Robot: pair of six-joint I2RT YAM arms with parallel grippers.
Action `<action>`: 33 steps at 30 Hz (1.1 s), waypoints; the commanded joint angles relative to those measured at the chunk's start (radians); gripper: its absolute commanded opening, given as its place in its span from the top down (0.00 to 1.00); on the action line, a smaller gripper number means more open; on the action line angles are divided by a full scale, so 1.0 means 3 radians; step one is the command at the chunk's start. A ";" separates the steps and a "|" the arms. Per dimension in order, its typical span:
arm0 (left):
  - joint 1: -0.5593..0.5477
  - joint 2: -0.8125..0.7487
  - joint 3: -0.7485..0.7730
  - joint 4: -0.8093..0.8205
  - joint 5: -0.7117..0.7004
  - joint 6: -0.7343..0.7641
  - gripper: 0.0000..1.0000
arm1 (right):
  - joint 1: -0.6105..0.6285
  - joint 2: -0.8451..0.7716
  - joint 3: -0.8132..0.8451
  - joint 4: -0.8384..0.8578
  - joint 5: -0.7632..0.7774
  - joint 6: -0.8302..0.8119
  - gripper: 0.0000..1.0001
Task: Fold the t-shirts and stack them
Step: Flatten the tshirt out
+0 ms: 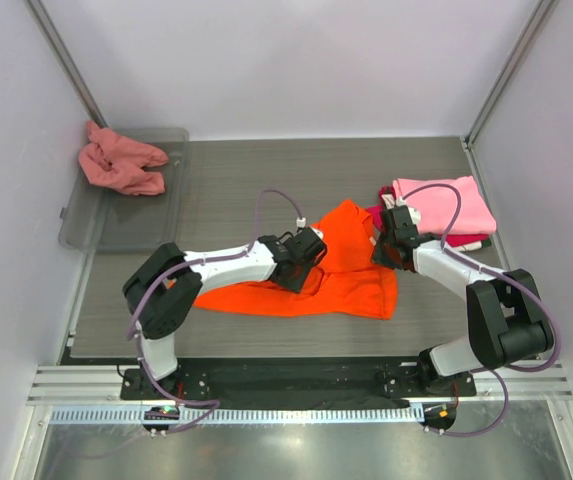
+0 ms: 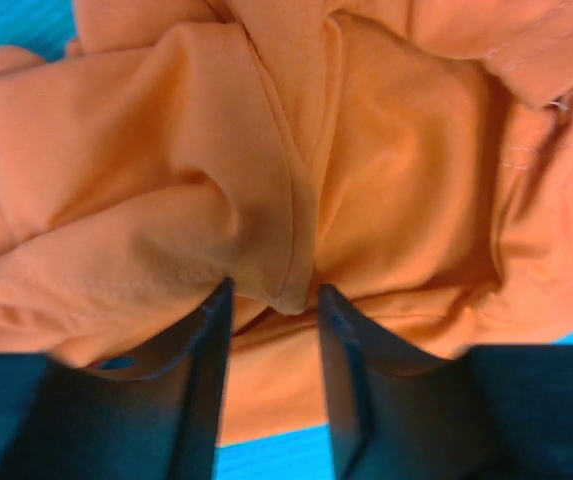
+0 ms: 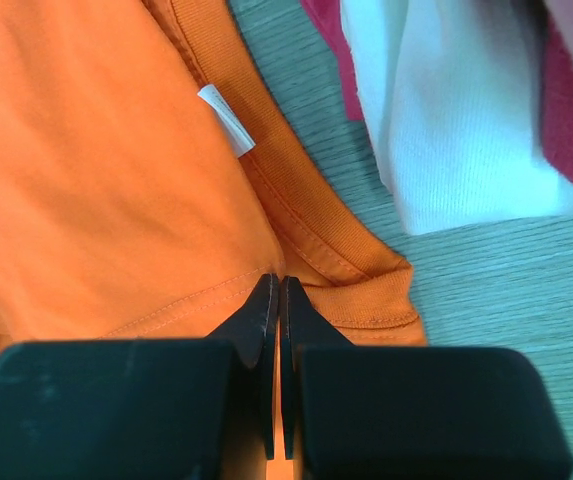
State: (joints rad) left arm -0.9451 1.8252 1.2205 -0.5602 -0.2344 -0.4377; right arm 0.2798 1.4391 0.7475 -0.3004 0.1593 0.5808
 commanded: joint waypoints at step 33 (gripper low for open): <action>0.1825 -0.1339 0.0609 -0.0596 -0.1340 -0.0515 1.00 | -0.0212 0.0055 0.2516 -0.0511 -0.0311 -0.0013 0.99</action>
State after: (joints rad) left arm -0.4488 1.4647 1.3025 -0.7490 -0.5159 -0.5785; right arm 0.2184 1.4609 1.3338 -0.4263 0.0921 0.5812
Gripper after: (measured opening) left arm 0.012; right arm 0.029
